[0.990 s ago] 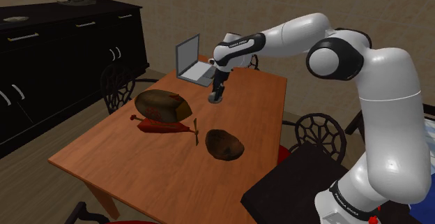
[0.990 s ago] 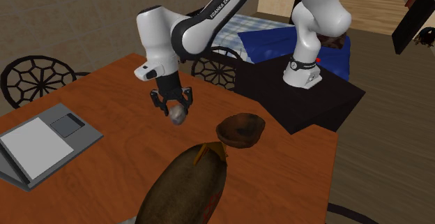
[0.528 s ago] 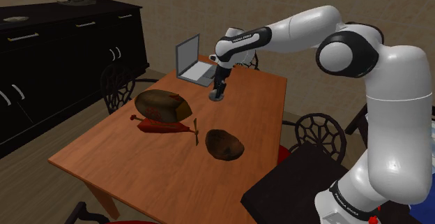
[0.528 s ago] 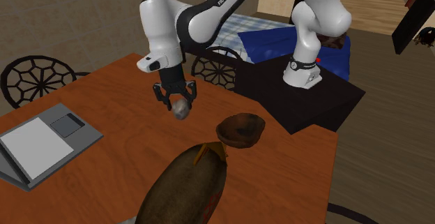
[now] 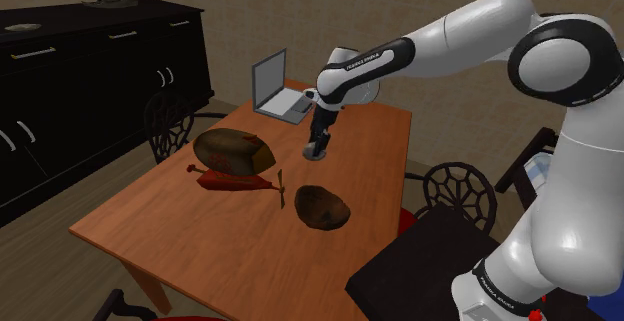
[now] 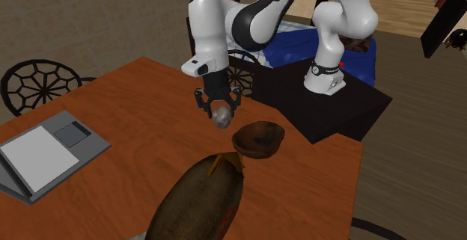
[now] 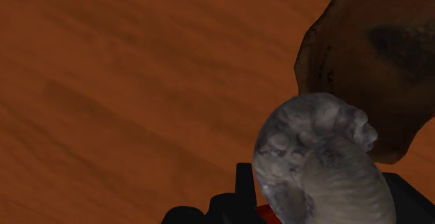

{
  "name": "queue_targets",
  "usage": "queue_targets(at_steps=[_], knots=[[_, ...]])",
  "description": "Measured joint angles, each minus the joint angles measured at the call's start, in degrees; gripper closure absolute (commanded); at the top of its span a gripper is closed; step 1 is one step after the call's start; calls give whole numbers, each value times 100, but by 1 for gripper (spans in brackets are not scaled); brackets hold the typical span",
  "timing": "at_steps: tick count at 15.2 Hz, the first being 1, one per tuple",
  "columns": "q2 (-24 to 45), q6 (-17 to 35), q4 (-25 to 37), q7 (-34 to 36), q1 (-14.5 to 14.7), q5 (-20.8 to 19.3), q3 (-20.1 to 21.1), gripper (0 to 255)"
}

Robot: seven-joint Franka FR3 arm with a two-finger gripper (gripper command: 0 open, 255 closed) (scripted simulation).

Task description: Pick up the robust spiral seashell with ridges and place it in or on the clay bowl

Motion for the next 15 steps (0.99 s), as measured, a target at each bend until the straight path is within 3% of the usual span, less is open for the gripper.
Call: queue_targets(at_steps=[10,15], knots=[[-1532,907,-2236,708,602,31,347,255],[-1344,1267,-2406,630,652,184,411,255]])
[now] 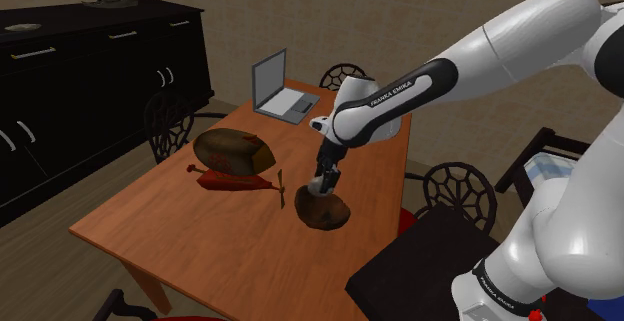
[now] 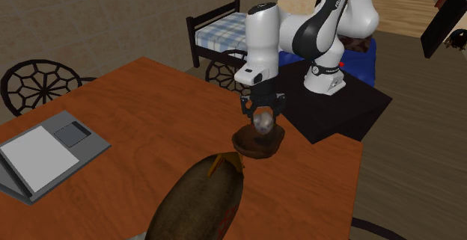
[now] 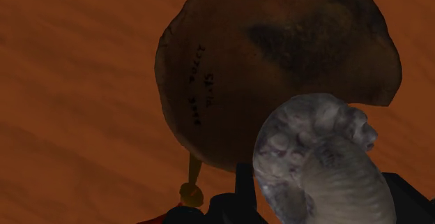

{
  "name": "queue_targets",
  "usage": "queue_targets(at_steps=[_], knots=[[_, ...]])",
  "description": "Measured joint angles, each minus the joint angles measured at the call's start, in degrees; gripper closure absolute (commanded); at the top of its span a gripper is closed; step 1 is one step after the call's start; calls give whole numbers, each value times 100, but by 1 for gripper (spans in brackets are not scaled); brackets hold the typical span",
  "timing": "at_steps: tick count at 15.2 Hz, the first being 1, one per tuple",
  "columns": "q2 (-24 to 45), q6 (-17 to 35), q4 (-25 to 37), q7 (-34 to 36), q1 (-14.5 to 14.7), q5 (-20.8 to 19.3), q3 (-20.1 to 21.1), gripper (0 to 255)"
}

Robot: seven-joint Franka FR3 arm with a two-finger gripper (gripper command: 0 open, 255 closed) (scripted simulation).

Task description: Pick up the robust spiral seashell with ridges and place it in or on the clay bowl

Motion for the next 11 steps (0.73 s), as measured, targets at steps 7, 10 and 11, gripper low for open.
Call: queue_targets(at_steps=[7,10,11], knots=[[467,482,-40,-292,-16,283,65,255],[620,648,-58,-386,-21,389,104,255],[638,665,-58,-401,-25,401,108,255]])
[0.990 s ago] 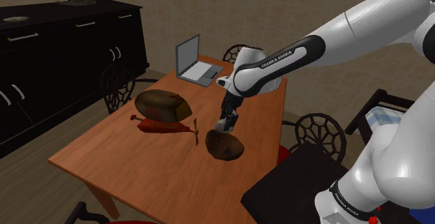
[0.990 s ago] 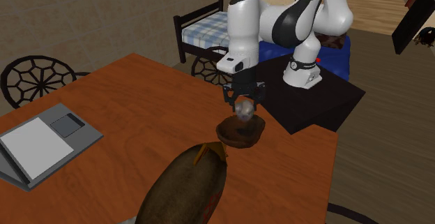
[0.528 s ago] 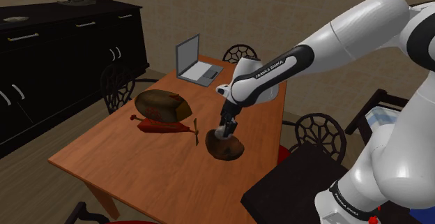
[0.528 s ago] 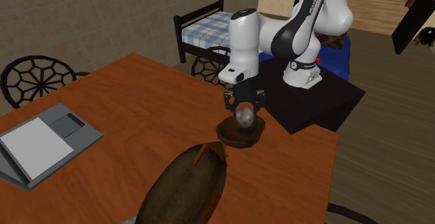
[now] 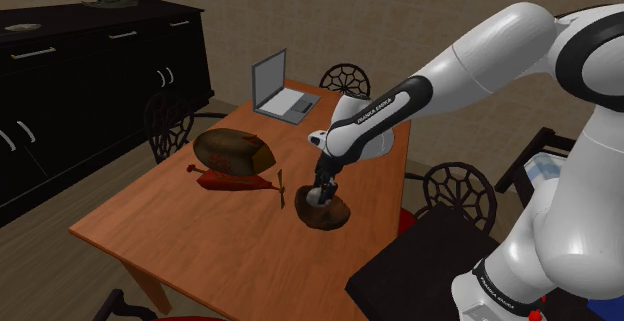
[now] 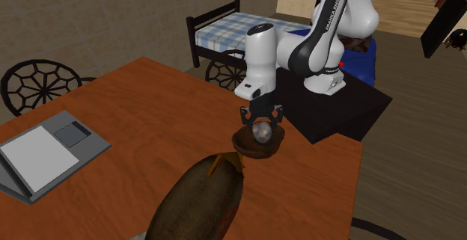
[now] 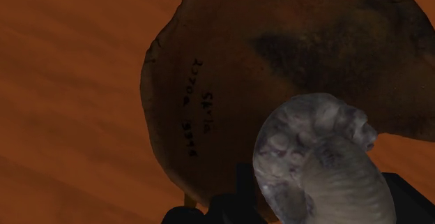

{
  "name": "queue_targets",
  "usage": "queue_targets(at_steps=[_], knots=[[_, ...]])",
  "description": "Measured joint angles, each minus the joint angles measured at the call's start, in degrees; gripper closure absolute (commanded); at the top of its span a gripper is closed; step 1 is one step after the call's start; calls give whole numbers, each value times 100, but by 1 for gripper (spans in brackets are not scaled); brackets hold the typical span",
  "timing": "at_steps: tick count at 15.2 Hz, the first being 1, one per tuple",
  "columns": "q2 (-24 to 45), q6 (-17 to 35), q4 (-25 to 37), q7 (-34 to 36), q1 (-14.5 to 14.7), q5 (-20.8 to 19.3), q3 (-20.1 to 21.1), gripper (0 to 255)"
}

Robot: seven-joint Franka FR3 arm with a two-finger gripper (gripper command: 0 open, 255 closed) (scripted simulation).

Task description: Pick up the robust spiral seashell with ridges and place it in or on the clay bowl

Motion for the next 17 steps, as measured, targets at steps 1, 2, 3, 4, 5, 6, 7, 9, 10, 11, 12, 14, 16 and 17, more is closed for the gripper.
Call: queue_targets(at_steps=[1,2,3,4,5,6,7,9,10,11,12,14,16,17], knots=[[7,5,2,-5,-2,4,1,255],[12,9,4,-8,-2,6,1,255],[13,11,3,-9,-2,7,2,255],[15,12,4,-10,-2,8,2,255],[15,13,3,-10,-2,9,2,0],[15,13,4,-10,-2,9,2,0],[15,13,4,-10,-2,9,3,0],[15,14,4,-10,-2,9,3,0],[15,14,4,-10,-2,9,3,0],[15,14,4,-10,-2,9,3,0],[-93,-60,-34,6,-13,-34,-24,0],[-377,-360,-9,160,-11,-217,-97,0],[-592,-546,-32,230,-25,-319,-137,0],[-637,-596,-29,243,-32,-345,-148,0]])
